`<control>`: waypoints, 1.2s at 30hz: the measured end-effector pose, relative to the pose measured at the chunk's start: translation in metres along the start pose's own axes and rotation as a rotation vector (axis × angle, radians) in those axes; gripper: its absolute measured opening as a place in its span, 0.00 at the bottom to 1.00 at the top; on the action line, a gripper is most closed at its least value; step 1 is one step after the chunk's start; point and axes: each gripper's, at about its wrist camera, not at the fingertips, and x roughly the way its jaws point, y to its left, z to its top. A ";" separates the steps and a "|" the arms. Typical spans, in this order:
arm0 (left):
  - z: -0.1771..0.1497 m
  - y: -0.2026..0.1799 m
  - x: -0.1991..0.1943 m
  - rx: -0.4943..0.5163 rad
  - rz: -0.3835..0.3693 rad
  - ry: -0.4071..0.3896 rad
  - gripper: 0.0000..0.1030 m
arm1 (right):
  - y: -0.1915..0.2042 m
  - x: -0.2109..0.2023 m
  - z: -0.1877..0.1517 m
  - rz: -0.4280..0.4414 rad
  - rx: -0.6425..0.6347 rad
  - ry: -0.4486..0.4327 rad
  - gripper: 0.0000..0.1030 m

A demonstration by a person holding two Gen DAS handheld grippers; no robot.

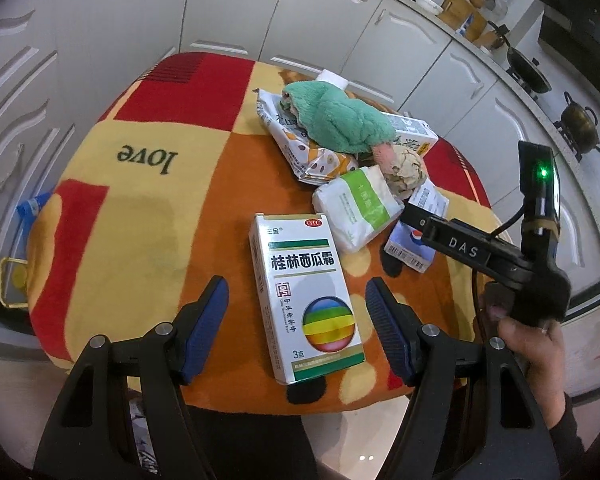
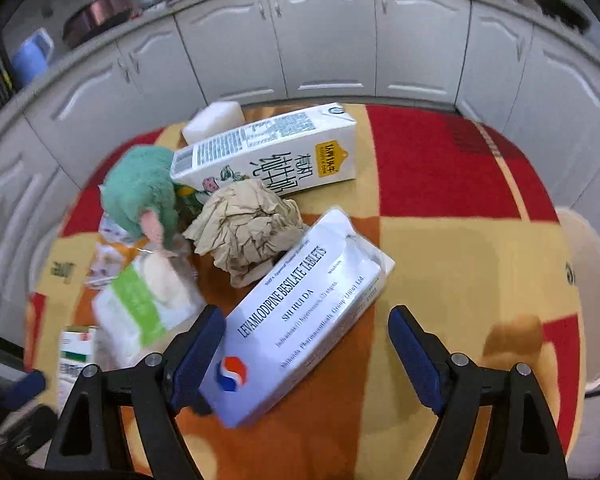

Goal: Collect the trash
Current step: 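Approach the medicine boxes with both grippers open, then grasp the white rainbow medicine box with the left gripper while the right grasps the blue-white tablet box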

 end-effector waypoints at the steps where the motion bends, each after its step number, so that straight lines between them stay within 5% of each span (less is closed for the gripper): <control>1: 0.000 0.000 0.000 -0.001 0.001 -0.001 0.68 | -0.004 -0.001 -0.002 0.003 0.000 -0.002 0.84; 5: 0.000 0.001 0.001 -0.007 0.001 0.005 0.68 | -0.018 -0.010 -0.006 0.022 -0.079 0.039 0.85; 9: 0.000 0.000 0.003 -0.007 0.000 0.005 0.68 | -0.049 -0.029 -0.008 -0.089 -0.083 0.032 0.86; 12: -0.001 -0.002 0.002 -0.007 0.001 0.004 0.68 | -0.068 -0.036 -0.006 0.078 0.053 0.015 0.86; 24: 0.000 -0.006 0.000 -0.006 0.002 -0.005 0.68 | -0.005 0.015 0.007 -0.023 -0.041 0.054 0.86; 36: 0.002 -0.019 0.022 0.020 0.031 0.025 0.68 | -0.074 -0.016 -0.025 0.021 -0.014 0.105 0.86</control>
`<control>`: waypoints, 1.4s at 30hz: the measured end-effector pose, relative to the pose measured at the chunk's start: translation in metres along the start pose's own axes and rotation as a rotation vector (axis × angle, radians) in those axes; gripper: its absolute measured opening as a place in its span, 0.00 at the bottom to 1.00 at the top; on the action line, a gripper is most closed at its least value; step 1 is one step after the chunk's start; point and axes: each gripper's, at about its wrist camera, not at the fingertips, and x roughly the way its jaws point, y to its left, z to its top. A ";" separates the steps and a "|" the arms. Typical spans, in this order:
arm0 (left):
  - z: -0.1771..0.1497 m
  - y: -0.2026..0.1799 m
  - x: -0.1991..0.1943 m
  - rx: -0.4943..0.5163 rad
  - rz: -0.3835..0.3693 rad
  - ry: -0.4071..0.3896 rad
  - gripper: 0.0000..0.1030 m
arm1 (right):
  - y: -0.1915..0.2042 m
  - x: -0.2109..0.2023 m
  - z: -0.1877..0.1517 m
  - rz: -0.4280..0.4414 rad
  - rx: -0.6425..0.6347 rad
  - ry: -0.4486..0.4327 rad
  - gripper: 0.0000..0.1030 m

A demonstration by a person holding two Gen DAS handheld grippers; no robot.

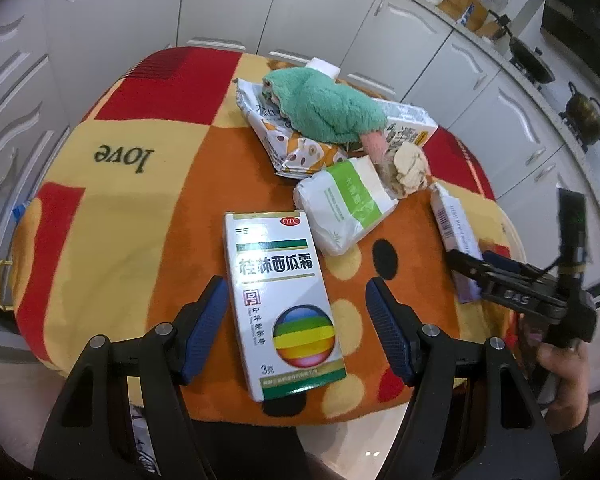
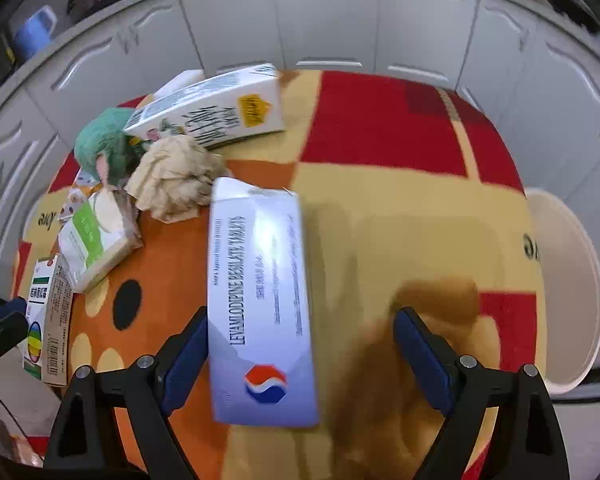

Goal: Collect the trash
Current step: 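Grasp the white rainbow medicine box with the left gripper while the right grasps the blue-white tablet box, then carry both medicine boxes over the white bin and open both grippers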

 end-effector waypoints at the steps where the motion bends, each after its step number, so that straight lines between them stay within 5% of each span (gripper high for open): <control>1: 0.000 -0.001 0.003 0.003 0.008 0.004 0.68 | 0.000 -0.001 -0.001 0.004 0.005 -0.006 0.86; 12: 0.000 -0.006 0.033 0.031 0.089 0.029 0.68 | 0.026 -0.003 -0.004 0.032 -0.045 -0.037 0.84; 13: -0.001 -0.006 0.033 0.042 0.094 0.025 0.68 | 0.025 -0.001 -0.005 0.029 -0.048 -0.040 0.80; 15: -0.002 -0.006 0.034 0.052 0.095 0.021 0.67 | 0.027 -0.001 -0.006 -0.012 -0.070 -0.059 0.58; 17: -0.005 -0.006 0.032 0.062 0.105 0.006 0.55 | 0.027 -0.001 -0.006 0.006 -0.073 -0.069 0.46; 31: -0.011 -0.037 -0.031 0.153 0.009 -0.109 0.50 | 0.010 -0.063 -0.024 0.097 -0.061 -0.185 0.46; 42: 0.003 -0.116 -0.020 0.250 -0.101 -0.096 0.50 | -0.043 -0.096 -0.034 0.047 0.030 -0.249 0.46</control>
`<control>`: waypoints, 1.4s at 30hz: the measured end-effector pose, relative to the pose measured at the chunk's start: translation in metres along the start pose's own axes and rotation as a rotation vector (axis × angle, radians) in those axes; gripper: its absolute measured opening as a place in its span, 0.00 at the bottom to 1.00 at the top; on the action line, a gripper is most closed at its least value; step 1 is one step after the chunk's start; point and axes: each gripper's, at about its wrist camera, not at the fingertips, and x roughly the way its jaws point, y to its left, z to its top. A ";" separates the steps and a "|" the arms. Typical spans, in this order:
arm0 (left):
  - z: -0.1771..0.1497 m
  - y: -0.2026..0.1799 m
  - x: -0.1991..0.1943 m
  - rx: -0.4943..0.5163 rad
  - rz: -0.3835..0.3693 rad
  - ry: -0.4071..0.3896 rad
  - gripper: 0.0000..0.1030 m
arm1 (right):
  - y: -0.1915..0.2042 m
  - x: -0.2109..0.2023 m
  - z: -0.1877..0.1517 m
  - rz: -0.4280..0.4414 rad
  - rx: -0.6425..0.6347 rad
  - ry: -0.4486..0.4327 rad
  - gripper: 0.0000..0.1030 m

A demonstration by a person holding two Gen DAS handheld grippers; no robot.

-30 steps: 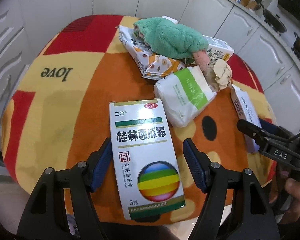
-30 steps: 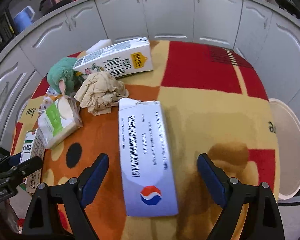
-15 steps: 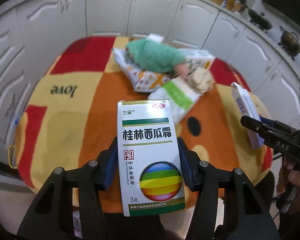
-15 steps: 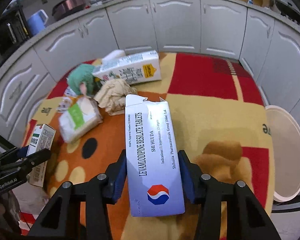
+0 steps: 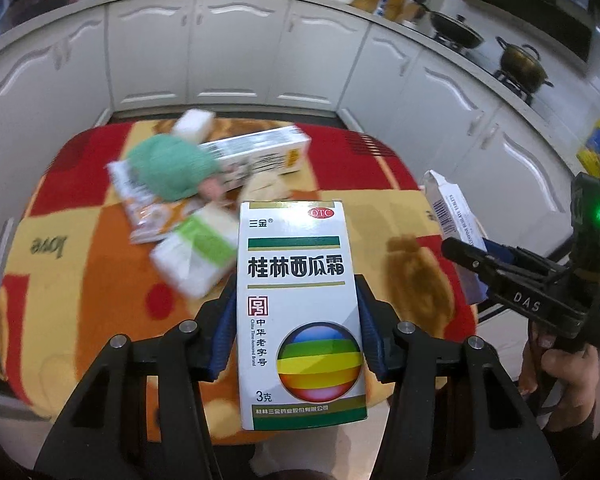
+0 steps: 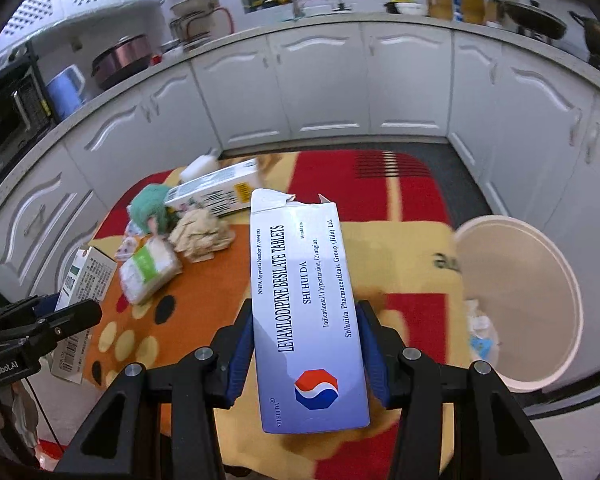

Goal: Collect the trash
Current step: 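Carry both medicine boxes over the white bin and open both grippers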

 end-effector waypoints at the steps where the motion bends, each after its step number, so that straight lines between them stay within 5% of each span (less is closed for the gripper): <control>1: 0.003 -0.006 0.004 0.008 -0.006 0.001 0.50 | -0.009 -0.003 0.000 -0.008 0.015 -0.003 0.46; 25: 0.063 -0.150 0.120 0.226 -0.110 0.063 0.49 | -0.176 -0.007 -0.008 -0.182 0.308 0.008 0.46; 42: 0.071 -0.206 0.195 0.243 -0.182 0.147 0.49 | -0.228 0.039 -0.019 -0.206 0.416 0.100 0.46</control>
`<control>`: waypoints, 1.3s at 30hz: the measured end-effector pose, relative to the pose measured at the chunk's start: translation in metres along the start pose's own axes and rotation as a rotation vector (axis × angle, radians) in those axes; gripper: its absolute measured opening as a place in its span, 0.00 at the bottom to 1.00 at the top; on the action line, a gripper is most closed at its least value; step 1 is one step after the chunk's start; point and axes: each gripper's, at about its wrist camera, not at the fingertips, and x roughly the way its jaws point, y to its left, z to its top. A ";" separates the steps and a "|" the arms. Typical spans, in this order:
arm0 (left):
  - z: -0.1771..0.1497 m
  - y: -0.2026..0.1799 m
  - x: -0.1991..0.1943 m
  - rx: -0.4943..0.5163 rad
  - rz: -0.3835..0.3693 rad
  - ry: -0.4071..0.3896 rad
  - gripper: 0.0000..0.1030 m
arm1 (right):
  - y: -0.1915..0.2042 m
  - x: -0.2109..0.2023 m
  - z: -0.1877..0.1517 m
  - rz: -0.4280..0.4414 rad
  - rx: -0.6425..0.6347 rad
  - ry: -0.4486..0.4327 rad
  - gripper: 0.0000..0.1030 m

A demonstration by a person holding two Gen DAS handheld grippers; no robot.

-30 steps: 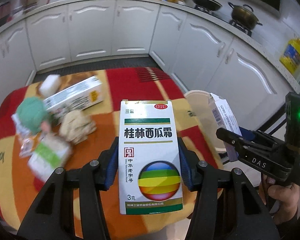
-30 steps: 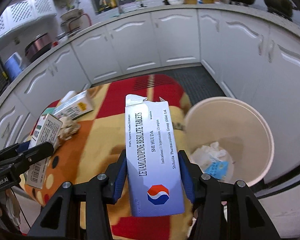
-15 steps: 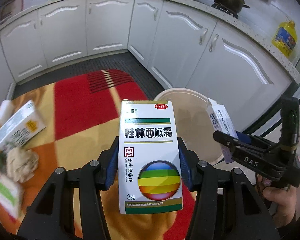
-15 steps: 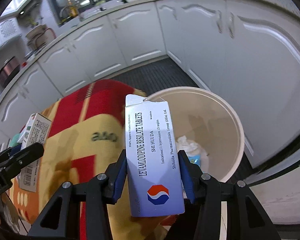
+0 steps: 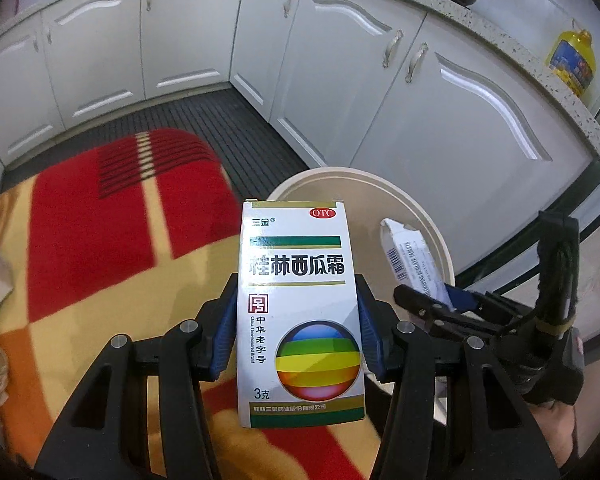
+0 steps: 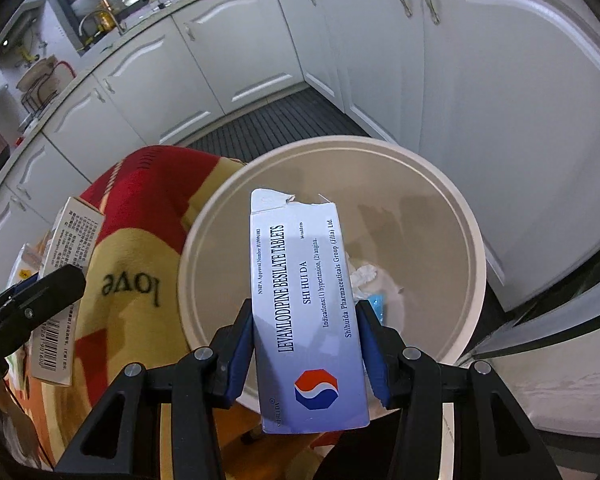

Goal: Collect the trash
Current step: 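Carry both medicine boxes over the white bin and open both grippers, then move both tools back from the bin over the table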

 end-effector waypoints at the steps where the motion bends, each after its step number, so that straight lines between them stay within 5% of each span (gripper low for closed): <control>1: 0.001 -0.001 0.003 -0.004 -0.005 0.002 0.49 | -0.001 0.004 0.001 -0.004 0.003 0.005 0.46; 9: 0.009 0.000 0.030 -0.051 -0.046 0.045 0.51 | -0.012 0.028 0.006 -0.003 0.055 0.030 0.47; 13: 0.008 0.001 0.028 -0.048 -0.074 0.039 0.64 | -0.019 0.033 0.006 -0.006 0.082 0.043 0.51; 20: 0.006 -0.002 0.020 -0.034 -0.054 0.029 0.65 | -0.021 0.029 0.002 -0.002 0.094 0.050 0.52; 39: -0.032 0.024 -0.073 -0.008 0.093 -0.105 0.65 | 0.038 -0.043 -0.018 0.050 -0.032 -0.071 0.64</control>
